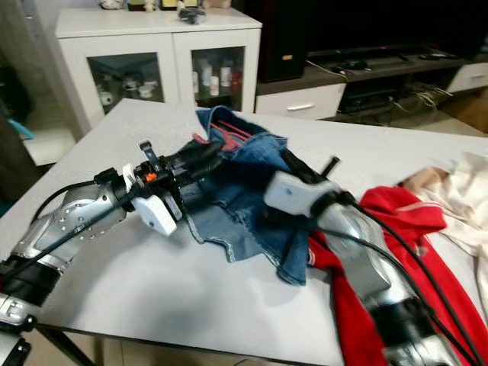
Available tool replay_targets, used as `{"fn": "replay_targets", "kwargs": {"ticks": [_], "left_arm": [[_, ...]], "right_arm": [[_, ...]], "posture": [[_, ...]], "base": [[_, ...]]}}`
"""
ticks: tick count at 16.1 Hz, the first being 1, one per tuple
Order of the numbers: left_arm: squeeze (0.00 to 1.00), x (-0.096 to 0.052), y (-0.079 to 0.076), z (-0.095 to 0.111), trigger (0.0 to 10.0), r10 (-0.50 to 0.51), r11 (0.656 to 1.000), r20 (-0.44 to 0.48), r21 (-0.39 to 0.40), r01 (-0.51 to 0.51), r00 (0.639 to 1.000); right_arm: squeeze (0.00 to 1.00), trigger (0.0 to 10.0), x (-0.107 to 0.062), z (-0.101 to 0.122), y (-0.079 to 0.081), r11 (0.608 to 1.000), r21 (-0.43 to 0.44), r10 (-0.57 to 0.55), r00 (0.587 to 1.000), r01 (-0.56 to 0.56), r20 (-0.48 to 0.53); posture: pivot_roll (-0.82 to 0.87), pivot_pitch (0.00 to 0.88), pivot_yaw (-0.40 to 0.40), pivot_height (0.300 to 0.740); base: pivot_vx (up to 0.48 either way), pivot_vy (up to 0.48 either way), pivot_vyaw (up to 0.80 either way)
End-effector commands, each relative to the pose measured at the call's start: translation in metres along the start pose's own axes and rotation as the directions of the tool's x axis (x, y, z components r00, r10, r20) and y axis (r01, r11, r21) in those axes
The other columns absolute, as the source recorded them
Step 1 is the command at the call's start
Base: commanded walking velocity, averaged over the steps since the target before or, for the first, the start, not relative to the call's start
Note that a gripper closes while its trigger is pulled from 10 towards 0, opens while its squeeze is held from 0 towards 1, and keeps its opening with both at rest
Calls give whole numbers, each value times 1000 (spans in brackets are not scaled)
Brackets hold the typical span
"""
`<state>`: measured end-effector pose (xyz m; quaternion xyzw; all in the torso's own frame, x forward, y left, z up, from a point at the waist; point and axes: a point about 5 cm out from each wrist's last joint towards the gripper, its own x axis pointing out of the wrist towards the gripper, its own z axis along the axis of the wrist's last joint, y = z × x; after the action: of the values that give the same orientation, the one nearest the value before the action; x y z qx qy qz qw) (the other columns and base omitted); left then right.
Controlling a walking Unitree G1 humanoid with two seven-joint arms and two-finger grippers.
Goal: Hang hanger
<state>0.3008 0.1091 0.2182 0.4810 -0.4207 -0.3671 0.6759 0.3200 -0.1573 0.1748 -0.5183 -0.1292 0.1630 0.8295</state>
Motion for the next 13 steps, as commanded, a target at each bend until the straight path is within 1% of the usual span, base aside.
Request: {"fn": "replay_targets", "kwargs": {"ticks": [1, 2, 3, 5, 7, 8, 9, 10, 11, 12, 13], "left_arm": [[0, 2, 7, 1, 10000, -22, 998, 28, 67, 21, 999], [0, 2, 10, 1, 10000, -27, 996, 34, 86, 24, 999], [0, 2, 15, 0, 10000, -32, 993, 40, 118, 27, 999], [0, 1, 17, -3, 10000, -41, 991, 32, 131, 36, 999], [0, -5, 11, -7, 10000, -59, 992, 7, 111, 58, 998], [0, -9, 5, -8, 10000, -74, 992, -1, 102, 74, 997], [0, -10, 3, -8, 10000, -76, 992, -3, 101, 76, 997], [0, -11, 2, -9, 10000, -75, 992, -3, 102, 75, 997], [0, -10, 3, -10, 10000, -69, 993, -12, 97, 70, 998], [0, -10, 6, -12, 10000, -41, 997, -23, 64, 42, 999], [0, -8, 11, -12, 10000, -13, 999, -19, 50, 14, 1000]], "right_arm": [[0, 10000, 10, 3, -9, 998, -46, -36, 999, 35, -22], [0, 10000, 13, 2, -11, 997, -61, -40, 999, 38, -32], [0, 10000, 18, -1, -15, 994, -103, -53, 997, 46, -64], [0, 10000, 19, -5, -18, 990, -134, -60, 994, 48, -87], [0, 10000, 19, -14, -21, 990, -123, -80, 988, 63, -133], [0, 10000, 17, -19, -24, 989, -132, -91, 984, 71, -154], [0, 10000, 15, -21, -25, 987, -143, -94, 983, 71, -159], [0, 10000, 14, -22, -25, 983, -172, -95, 983, 67, -158], [0, 10000, 13, -20, -26, 973, -218, -104, 985, 72, -141], [0, 10000, 13, -16, -27, 956, -282, -123, 986, 86, -113], [0, 10000, 14, -12, -26, 941, -323, -136, 986, 99, -94]], "posture": [[59, 28, -7, 740], [60, 27, -7, 740], [60, 27, -7, 740], [60, 27, -7, 740], [68, 24, 1, 740], [66, 26, 3, 740], [64, 26, 3, 740], [64, 28, 3, 740], [64, 28, 3, 740], [62, 29, 4, 740], [60, 29, 4, 740]], "base": [[0, 0, 0], [0, 0, 0], [0, 0, 0], [0, 0, 0], [0, 0, 0], [0, 0, 0], [0, 0, 0], [0, 0, 0], [0, 0, 0], [0, 0, 0], [0, 0, 0]]}}
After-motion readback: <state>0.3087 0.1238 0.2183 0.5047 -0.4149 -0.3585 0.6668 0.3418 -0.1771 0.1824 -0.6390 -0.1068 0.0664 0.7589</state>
